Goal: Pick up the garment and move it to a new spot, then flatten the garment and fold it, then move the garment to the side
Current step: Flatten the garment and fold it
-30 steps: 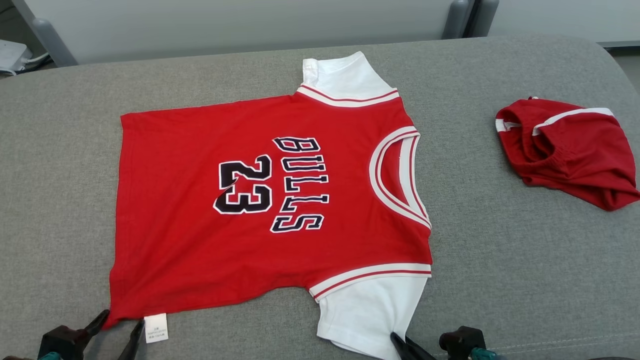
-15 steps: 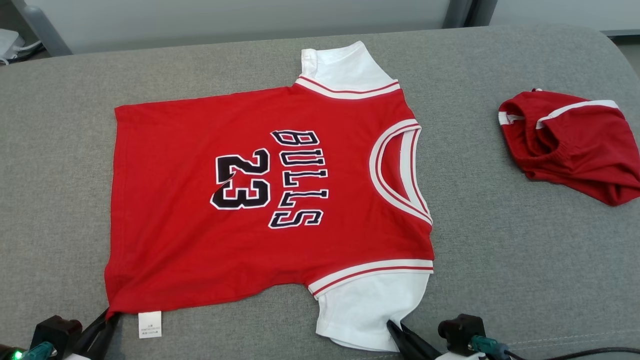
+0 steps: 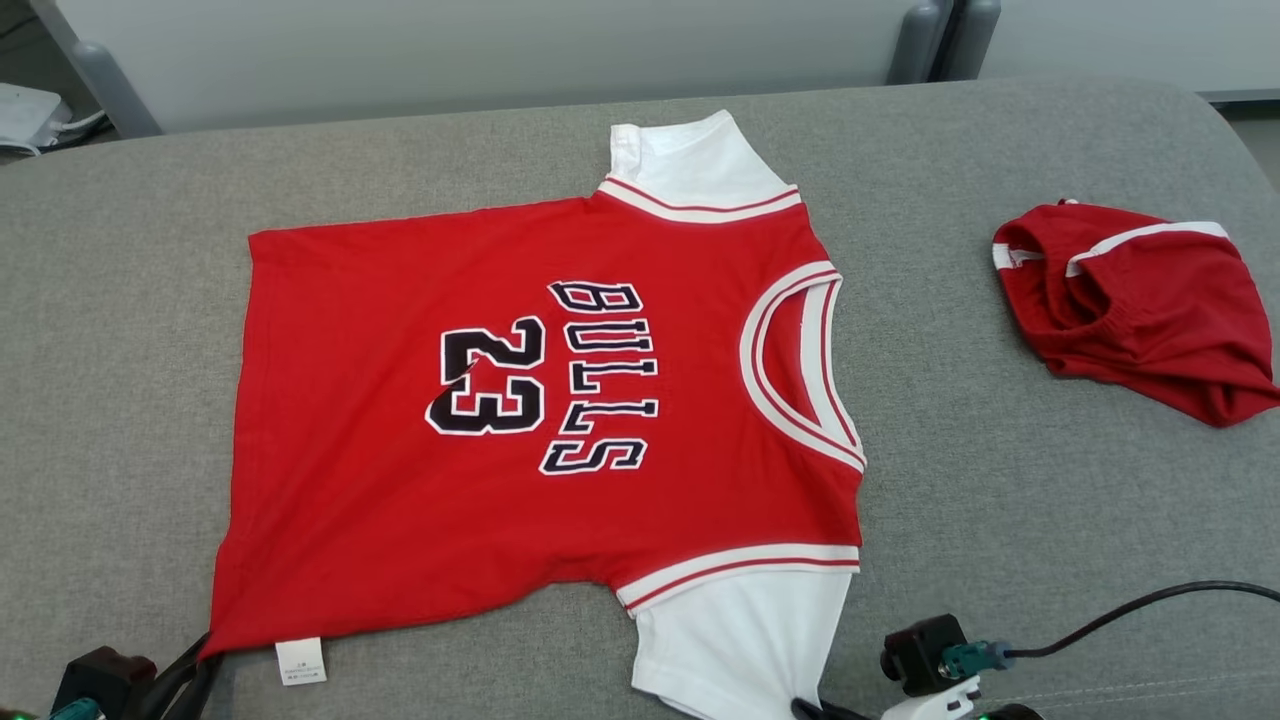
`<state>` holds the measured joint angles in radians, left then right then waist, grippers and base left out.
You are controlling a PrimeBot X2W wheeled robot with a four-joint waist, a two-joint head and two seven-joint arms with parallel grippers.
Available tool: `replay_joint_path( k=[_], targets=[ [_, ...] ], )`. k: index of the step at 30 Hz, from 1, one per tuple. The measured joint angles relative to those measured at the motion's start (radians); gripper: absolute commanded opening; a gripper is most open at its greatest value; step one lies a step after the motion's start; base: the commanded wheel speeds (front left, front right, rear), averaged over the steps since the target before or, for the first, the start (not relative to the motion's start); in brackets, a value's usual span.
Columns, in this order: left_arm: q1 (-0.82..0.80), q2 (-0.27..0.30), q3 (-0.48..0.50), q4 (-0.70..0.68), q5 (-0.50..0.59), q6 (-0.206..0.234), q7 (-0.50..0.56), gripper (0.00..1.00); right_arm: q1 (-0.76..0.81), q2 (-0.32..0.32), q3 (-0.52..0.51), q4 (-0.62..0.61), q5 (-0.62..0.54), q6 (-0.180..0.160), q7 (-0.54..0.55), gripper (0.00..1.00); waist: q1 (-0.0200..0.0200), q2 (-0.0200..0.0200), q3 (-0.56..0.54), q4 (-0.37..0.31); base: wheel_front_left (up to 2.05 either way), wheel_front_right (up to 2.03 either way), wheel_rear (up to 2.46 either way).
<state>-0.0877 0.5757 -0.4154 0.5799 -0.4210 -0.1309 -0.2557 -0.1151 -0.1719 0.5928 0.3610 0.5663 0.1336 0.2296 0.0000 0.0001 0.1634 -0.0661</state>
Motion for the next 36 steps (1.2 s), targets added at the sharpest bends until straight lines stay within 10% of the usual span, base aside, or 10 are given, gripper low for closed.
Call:
replay_joint_path(
  k=[13,36],
  targets=[
    [0.045,-0.026,-0.021,0.044,0.009,0.0,0.0,0.0,0.116,-0.089,-0.027,-0.178,0.107,-0.003,0.267,0.0,0.0,0.0,-0.06,0.012,0.0,0.0,0.0],
    [-0.025,0.113,-0.176,-0.091,-0.089,0.0,0.04,0.0,-0.067,-0.038,-0.155,-0.255,-0.027,-0.003,0.021,0.0,0.0,0.0,-0.037,0.025,0.0,0.0,0.0]
  ],
)
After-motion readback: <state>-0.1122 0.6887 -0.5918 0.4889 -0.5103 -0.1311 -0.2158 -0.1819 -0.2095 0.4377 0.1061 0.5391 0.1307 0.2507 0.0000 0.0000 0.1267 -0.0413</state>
